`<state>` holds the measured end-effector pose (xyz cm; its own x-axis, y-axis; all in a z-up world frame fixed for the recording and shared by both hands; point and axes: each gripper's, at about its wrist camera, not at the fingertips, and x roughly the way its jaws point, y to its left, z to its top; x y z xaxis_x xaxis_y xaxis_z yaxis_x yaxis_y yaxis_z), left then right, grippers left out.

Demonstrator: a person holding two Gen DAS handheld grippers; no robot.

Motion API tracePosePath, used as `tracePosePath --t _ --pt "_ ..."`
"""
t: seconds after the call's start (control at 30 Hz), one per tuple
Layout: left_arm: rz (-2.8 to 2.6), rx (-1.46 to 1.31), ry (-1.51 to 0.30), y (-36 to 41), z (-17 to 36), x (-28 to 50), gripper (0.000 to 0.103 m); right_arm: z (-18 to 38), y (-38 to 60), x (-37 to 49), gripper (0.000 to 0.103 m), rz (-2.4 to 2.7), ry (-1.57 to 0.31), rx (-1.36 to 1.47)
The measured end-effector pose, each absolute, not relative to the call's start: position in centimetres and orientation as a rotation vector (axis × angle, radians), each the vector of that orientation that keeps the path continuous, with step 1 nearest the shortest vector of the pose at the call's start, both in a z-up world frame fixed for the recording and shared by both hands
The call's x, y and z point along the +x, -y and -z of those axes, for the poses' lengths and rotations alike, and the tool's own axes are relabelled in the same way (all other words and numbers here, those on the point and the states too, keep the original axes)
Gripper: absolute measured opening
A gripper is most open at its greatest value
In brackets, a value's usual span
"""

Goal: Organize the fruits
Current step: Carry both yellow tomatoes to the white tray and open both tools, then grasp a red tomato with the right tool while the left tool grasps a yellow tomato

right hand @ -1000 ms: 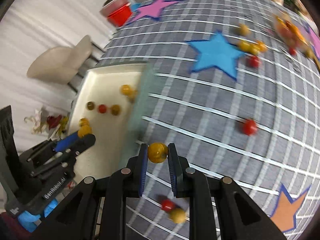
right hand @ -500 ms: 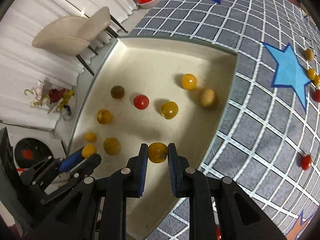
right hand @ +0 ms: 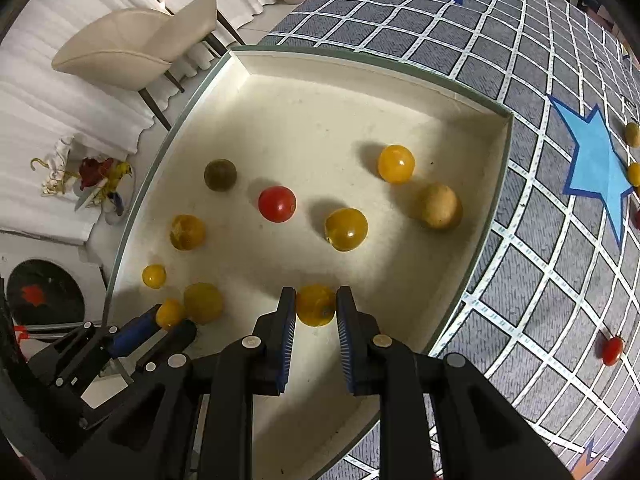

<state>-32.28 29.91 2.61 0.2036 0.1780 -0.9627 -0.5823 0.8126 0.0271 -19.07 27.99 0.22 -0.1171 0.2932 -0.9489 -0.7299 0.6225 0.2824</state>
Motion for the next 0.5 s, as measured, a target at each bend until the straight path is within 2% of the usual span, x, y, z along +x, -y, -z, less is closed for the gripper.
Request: tracePosePath --t 0.07,0.1,0.13,0.2,0.33,0.43,0.5 --pt "-0.556 -0.365 -1.269 -30.0 -2.6 -32.1 0.046 -0.2 -27.9 -19.1 0.023 -0.913 -1.442 -0.390" --pt "-0.568 -0.357 -1.272 -29.9 -2.6 -32.0 0.076 -0.3 -27.7 -19.0 0.024 -0.917 -1.447 -0.382" --pt "-0.584 -0.344 -1.259 -29.8 -2.8 -32.1 0.084 -0.3 -27.6 -18.9 0.025 -0.922 -1.455 -0.372" --pt "-0.581 -0.327 -1.248 -29.6 -3.1 -32.1 0.084 -0.5 -27.0 -18.5 0.031 -0.930 -1.460 -0.355" --pt "-0.565 -0.324 -1.275 -29.2 -3.1 -31.8 0.084 -1.8 -26.3 -18.3 0.060 -0.946 -1.437 -0.320" --pt "-0.551 -0.306 -1.277 -28.4 -3.6 -31.4 0.084 -3.2 -25.7 -18.0 0.073 -0.950 -1.412 -0.285" --pt "-0.532 -0.284 -1.272 -27.5 -4.4 -30.9 0.084 -4.3 -24.5 -17.6 0.075 -0.939 -1.394 -0.263"
